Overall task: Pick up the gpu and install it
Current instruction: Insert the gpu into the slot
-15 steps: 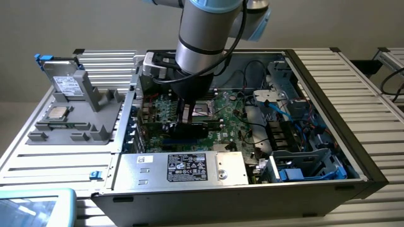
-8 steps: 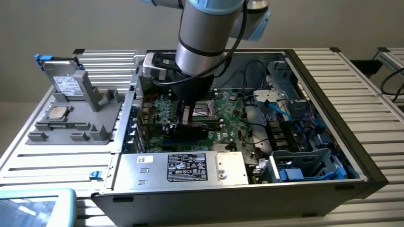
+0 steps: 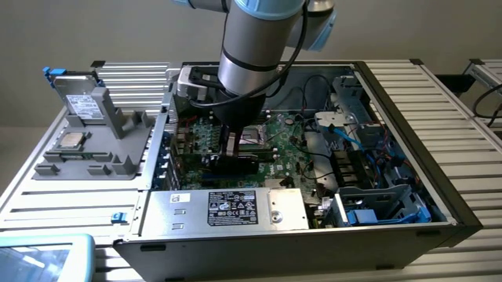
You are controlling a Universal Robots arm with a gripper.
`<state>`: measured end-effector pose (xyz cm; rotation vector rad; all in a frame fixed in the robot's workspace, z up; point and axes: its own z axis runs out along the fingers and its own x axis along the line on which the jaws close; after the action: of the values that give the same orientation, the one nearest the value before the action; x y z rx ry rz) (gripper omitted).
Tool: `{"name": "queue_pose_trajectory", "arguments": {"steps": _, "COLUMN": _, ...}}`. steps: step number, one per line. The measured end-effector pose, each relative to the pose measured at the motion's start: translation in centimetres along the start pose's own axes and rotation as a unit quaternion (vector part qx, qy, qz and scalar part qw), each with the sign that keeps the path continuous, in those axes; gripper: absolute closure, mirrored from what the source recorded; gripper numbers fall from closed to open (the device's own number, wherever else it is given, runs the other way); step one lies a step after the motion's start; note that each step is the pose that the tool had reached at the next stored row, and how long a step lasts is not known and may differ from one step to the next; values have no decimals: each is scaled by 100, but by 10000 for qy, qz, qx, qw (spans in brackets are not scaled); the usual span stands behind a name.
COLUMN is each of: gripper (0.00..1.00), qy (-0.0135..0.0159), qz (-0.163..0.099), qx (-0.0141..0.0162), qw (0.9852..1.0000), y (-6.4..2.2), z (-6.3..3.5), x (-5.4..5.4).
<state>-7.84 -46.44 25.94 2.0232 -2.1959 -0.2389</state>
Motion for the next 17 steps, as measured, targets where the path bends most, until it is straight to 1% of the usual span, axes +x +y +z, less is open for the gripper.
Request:
{"name": "queue_pose_trajectory", "arguments": {"steps": 2, "gripper": 72, "qy": 0, "qz": 0, "qx": -2, "qw": 10000, "y": 0, "z": 0, "x": 0}}
{"name": "queue_pose_trajectory", "arguments": {"steps": 3, "gripper": 72, "qy": -6, "qz": -1, "qx": -3, "qw": 10000, "y": 0, "z": 1, "x": 0}}
{"name": "queue_pose_trajectory", "arguments": {"steps": 5, "gripper": 72, "qy": -29, "qz": -6, "qx": -7, "qw": 10000, "y": -1, "z": 3, "x": 0}}
{"name": "queue_pose_trajectory", "arguments": {"steps": 6, "gripper": 72, "qy": -49, "qz": -9, "qx": -9, "qw": 10000, "y": -1, "z": 4, "x": 0}}
{"name": "queue_pose_trajectory", "arguments": {"steps": 7, "gripper": 72, "qy": -75, "qz": -14, "qx": -12, "qw": 10000, "y": -1, "z": 4, "x": 0}}
{"name": "queue_pose_trajectory", "arguments": {"steps": 8, "gripper": 72, "qy": -108, "qz": -20, "qx": -14, "qw": 9999, "y": -1, "z": 4, "x": 0}}
{"name": "queue_pose_trajectory", "arguments": {"steps": 9, "gripper": 72, "qy": -132, "qz": -24, "qx": -16, "qw": 9999, "y": -1, "z": 4, "x": 0}}
{"name": "queue_pose_trajectory", "arguments": {"steps": 10, "gripper": 72, "qy": -141, "qz": -25, "qx": -17, "qw": 9999, "y": -1, "z": 4, "x": 1}}
{"name": "queue_pose_trajectory", "arguments": {"steps": 17, "gripper": 72, "qy": -143, "qz": -26, "qx": -17, "qw": 9999, "y": -7, "z": 3, "x": 28}}
